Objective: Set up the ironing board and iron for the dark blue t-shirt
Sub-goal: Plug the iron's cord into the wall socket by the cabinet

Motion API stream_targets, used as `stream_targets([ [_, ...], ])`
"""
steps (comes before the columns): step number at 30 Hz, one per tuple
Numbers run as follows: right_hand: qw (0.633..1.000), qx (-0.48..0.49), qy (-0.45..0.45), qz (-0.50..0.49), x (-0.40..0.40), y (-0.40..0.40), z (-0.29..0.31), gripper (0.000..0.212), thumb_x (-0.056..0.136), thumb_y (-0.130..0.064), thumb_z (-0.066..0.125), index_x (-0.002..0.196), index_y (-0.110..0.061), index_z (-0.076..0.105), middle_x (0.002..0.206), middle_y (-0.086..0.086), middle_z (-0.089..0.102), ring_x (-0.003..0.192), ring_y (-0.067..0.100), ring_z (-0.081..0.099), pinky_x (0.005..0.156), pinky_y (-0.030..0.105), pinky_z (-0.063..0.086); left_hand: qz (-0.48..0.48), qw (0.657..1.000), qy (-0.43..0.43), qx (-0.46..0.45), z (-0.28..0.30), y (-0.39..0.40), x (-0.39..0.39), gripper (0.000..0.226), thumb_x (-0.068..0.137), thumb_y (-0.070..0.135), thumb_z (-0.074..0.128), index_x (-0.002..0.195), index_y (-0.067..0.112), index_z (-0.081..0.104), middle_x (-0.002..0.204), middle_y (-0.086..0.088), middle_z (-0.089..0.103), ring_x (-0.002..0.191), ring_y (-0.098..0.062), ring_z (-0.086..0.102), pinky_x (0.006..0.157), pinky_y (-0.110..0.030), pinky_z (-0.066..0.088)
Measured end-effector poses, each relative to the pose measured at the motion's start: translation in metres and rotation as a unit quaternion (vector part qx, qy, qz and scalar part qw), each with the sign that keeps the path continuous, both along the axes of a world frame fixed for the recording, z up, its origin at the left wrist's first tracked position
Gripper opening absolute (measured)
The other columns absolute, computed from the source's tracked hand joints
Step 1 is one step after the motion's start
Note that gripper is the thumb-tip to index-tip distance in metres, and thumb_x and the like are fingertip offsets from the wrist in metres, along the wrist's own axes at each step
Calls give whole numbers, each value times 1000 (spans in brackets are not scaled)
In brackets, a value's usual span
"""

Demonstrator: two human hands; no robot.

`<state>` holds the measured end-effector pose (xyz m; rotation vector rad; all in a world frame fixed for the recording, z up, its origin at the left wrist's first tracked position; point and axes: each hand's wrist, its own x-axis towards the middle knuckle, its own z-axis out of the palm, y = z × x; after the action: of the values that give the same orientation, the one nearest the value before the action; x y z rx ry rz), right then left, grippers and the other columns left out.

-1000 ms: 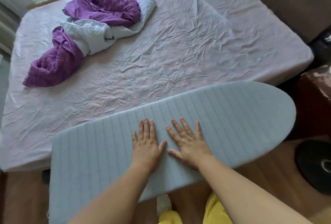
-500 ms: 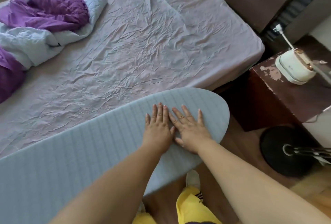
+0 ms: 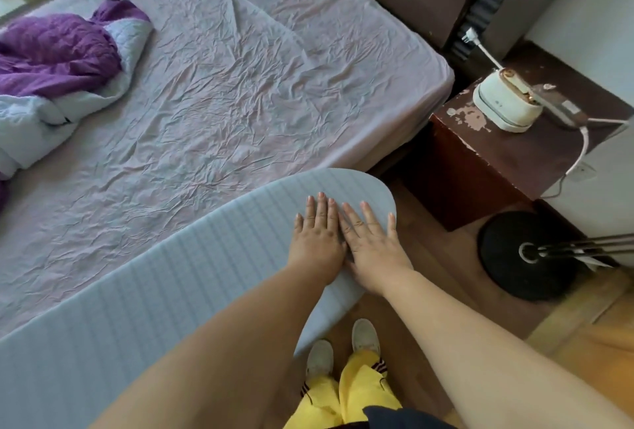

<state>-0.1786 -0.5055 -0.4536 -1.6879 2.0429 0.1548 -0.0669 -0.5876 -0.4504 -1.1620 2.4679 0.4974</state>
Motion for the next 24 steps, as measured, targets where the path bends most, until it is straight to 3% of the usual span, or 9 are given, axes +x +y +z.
stream_targets([
  [5, 998, 5, -21, -67, 12, 39, 11, 70, 103, -43, 29, 155, -30, -17, 162, -12, -25, 148, 22, -28, 119, 61, -6, -133, 991, -20, -12, 11, 28, 9, 73, 106, 33, 30, 156, 8, -16, 164, -14, -22, 150, -35, -22, 123, -54, 7],
  [10, 993, 20, -17, -116, 18, 74, 25, 80, 99, -52, 40, 157, -30, -10, 165, -9, -17, 150, 23, -22, 120, 60, -2, -196, 980, -22, 21, 21, 49, 13, 78, 104, 31, 42, 158, 13, -11, 166, -10, -17, 151, -32, -18, 123, -54, 8],
  [15, 985, -16, 1, -170, 6, 91, 52, 80, 99, -50, 42, 157, -31, -10, 165, -10, -17, 150, 23, -21, 121, 58, 0, -169, 985, 37, 16, 46, 57, -15, 69, 106, 40, 30, 159, 19, -8, 167, -6, -13, 153, -25, -15, 125, -49, 4],
  [24, 966, -74, 49, -243, -93, 127, 102, 81, 99, -46, 41, 156, -27, -14, 165, -8, -15, 150, 24, -21, 121, 57, 3, -188, 969, 157, -39, 91, 90, -140, 69, 103, 36, 34, 160, 22, -2, 168, -1, -7, 154, -21, -13, 125, -47, 4],
])
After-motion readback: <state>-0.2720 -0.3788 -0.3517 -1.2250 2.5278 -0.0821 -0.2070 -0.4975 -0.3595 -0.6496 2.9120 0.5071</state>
